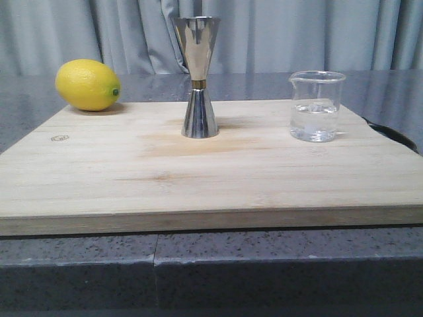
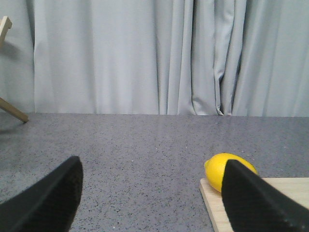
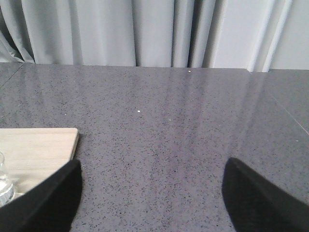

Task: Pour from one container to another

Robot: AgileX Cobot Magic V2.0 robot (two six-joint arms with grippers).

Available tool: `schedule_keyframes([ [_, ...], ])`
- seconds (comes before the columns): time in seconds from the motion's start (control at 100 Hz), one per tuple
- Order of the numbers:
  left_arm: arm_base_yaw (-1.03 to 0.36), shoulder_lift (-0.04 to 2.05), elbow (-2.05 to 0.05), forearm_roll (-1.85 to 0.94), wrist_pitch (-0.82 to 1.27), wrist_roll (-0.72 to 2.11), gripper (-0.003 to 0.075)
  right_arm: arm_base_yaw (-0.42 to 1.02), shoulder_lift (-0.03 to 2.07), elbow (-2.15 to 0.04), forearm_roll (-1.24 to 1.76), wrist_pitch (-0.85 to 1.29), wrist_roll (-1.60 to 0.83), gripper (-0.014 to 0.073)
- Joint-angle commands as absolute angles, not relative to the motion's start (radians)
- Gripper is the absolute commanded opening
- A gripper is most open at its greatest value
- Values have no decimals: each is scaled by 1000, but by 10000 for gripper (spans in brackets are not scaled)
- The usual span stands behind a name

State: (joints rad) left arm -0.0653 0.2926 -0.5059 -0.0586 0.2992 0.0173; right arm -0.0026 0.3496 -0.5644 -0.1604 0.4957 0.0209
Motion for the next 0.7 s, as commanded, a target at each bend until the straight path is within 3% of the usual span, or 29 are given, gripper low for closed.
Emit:
schedule_keyframes([
  [0.0,-63,312,-539,-72,214,10,554,-8,366,-597,-178,413,20,522],
  [0.14,-63,326,-550,-72,245,10,554,-8,366,-597,-169,433,20,522],
  [0.43,-65,488,-705,-83,560,95,554,-8,402,-639,-163,615,20,522],
  [0.69,-67,690,-770,-456,728,489,554,-8,415,-639,-157,609,20,522],
])
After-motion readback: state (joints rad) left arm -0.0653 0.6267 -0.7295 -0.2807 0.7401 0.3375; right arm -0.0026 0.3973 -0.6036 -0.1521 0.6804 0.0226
